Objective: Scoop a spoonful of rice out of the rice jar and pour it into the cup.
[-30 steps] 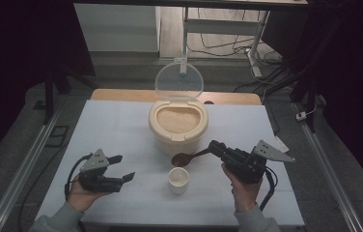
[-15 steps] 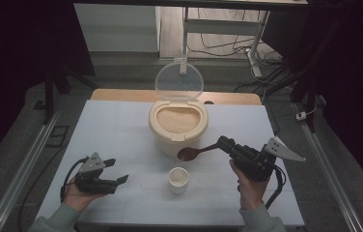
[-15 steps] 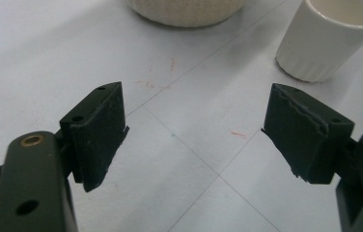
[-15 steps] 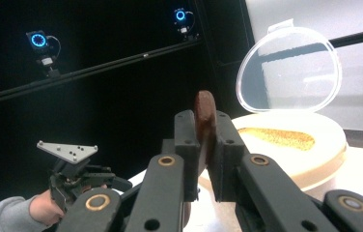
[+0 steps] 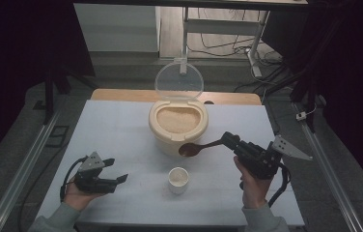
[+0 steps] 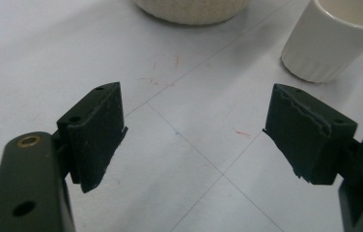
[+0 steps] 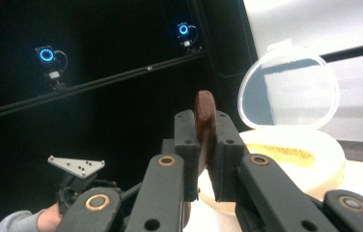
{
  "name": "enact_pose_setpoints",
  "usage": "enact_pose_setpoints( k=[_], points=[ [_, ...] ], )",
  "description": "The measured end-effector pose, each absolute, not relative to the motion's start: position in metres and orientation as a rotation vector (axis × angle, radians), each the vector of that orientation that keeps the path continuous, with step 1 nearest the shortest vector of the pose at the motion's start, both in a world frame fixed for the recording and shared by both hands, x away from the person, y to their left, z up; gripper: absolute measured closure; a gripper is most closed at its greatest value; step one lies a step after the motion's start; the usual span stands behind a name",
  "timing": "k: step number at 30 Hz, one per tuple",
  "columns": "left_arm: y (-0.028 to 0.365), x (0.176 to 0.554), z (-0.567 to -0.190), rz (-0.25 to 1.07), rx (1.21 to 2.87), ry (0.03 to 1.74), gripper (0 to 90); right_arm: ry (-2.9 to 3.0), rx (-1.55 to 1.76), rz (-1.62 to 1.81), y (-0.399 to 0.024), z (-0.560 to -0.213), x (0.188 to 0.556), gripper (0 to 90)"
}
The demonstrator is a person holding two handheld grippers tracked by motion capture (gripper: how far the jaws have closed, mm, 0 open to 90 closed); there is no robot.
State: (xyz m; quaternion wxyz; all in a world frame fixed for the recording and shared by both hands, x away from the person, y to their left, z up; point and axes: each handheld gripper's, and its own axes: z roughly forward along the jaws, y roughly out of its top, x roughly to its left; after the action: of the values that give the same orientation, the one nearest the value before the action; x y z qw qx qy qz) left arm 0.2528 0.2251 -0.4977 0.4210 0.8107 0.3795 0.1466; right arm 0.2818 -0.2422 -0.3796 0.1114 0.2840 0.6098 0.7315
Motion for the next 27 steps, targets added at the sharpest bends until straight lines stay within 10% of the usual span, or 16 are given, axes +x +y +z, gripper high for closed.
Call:
enact_pose_setpoints(
  k=[27],
  points=[
    [0.222, 0.255, -0.502, 0.343, 2.067, 0.943, 20.5, 1.799, 1.017, 1.953, -0.210, -0.353, 0.381, 83.3]
  ],
)
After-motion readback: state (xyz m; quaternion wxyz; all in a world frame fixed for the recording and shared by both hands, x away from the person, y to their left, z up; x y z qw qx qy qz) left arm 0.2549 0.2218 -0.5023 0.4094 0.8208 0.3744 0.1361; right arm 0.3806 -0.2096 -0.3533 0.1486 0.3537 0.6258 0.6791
